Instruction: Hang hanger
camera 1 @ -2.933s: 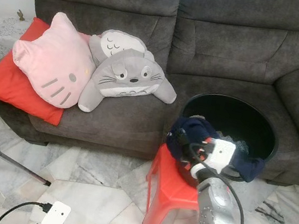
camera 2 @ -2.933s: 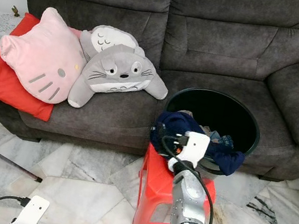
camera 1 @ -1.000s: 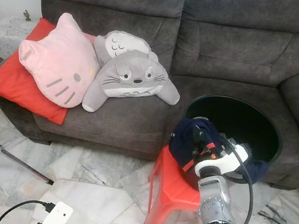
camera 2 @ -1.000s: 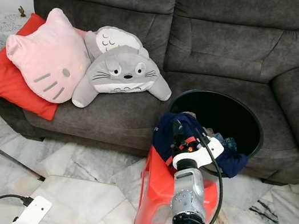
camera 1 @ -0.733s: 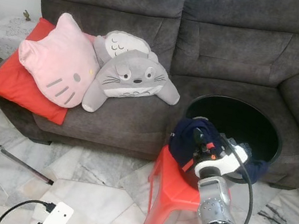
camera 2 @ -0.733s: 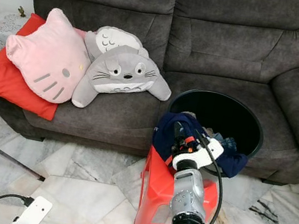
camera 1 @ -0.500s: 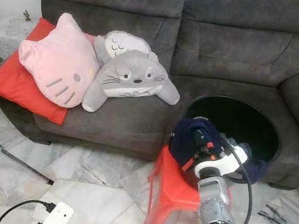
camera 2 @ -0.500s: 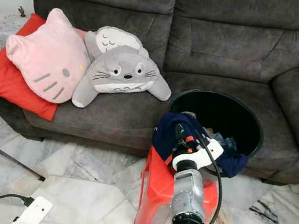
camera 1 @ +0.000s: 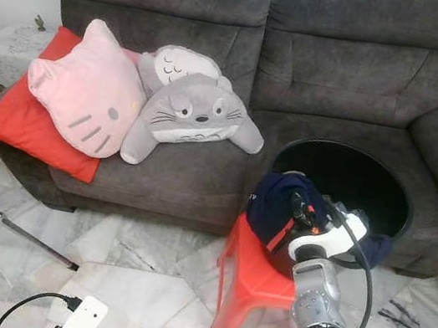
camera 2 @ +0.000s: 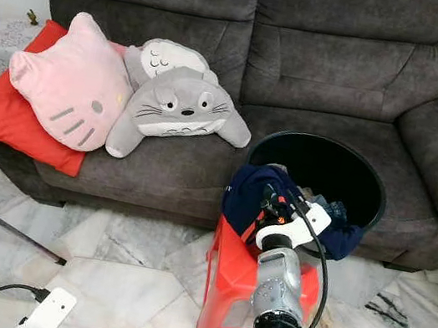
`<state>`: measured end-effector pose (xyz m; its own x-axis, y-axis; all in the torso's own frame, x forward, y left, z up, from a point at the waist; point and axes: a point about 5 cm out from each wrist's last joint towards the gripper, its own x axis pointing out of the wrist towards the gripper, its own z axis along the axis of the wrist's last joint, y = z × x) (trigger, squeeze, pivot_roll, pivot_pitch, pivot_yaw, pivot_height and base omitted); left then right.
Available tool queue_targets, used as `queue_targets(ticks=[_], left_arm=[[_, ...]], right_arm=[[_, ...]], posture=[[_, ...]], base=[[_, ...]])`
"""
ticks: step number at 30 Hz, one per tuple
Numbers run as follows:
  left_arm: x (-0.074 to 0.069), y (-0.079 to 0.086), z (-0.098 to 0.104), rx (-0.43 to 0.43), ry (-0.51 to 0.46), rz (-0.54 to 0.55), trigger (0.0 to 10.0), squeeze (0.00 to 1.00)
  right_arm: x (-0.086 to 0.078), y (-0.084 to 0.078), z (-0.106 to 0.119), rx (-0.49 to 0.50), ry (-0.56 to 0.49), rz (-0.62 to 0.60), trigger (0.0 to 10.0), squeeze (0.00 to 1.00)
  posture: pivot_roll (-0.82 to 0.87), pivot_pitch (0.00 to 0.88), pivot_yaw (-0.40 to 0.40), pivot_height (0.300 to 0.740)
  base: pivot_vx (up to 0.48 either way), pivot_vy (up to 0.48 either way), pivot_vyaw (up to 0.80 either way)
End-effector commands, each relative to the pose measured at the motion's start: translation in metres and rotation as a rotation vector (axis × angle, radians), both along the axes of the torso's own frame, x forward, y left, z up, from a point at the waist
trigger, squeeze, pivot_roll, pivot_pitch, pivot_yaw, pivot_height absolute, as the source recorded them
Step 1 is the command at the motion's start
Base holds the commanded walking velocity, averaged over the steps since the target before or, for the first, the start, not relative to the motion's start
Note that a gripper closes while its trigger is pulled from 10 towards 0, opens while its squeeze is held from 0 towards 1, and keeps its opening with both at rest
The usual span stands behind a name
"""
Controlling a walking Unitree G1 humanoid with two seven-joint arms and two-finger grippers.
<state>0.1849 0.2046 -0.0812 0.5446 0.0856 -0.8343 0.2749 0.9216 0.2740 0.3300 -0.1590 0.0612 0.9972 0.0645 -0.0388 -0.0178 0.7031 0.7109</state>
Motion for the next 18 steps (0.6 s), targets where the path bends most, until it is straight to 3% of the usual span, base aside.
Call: queue_targets(ticks=[1, 8, 10, 11, 12, 13, 15, 18], left_arm=[[-0.004, 0.004, -0.001, 0.015, 0.023, 0.006, 10.0, 0.0], [-0.004, 0.003, -0.002, 0.017, 0.019, 0.01, 10.0, 0.0], [-0.004, 0.003, -0.002, 0.017, 0.019, 0.01, 10.0, 0.0], [-0.004, 0.003, -0.002, 0.018, 0.019, 0.011, 10.0, 0.0], [-0.004, 0.003, -0.002, 0.018, 0.019, 0.011, 10.0, 0.0], [-0.005, 0.003, -0.002, 0.019, 0.02, 0.011, 10.0, 0.0], [-0.005, 0.003, -0.002, 0.019, 0.02, 0.013, 10.0, 0.0], [-0.006, 0.002, -0.003, 0.019, 0.023, 0.013, 10.0, 0.0]], right_arm=[[0.003, 0.001, 0.003, -0.004, -0.005, -0.004, 0.0, 0.0], [0.007, -0.002, 0.016, -0.026, -0.07, -0.023, 0.0, 0.0], [0.008, -0.002, 0.026, -0.051, -0.132, -0.013, 0.0, 0.0], [0.008, -0.001, 0.034, -0.098, -0.174, -0.006, 0.9, 0.0], [0.008, -0.001, 0.038, -0.122, -0.193, -0.007, 6.6, 0.0], [0.007, -0.001, 0.043, -0.162, -0.218, -0.014, 10.0, 0.0], [0.005, -0.002, 0.048, -0.196, -0.241, -0.03, 10.0, 0.0], [-0.004, -0.002, 0.057, -0.331, -0.277, -0.069, 10.0, 0.0]], posture=[[-0.14, 0.005, 0.07, 0.74], [-0.14, 0.0, 0.062, 0.74], [-0.13, 0.0, 0.06, 0.74], [-0.14, 0.0, 0.058, 0.74], [-0.14, 0.0, 0.057, 0.74], [-0.14, 0.0, 0.056, 0.74], [-0.14, 0.0, 0.053, 0.74], [-0.14, 0.0, 0.048, 0.74]], base=[[0.0, 0.0, 0.0], [0.0, 0.0, 0.0], [0.0, 0.0, 0.0], [0.0, 0.0, 0.0], [0.0, 0.0, 0.0], [0.0, 0.0, 0.0], [0.0, 0.0, 0.0], [0.0, 0.0, 0.0]])
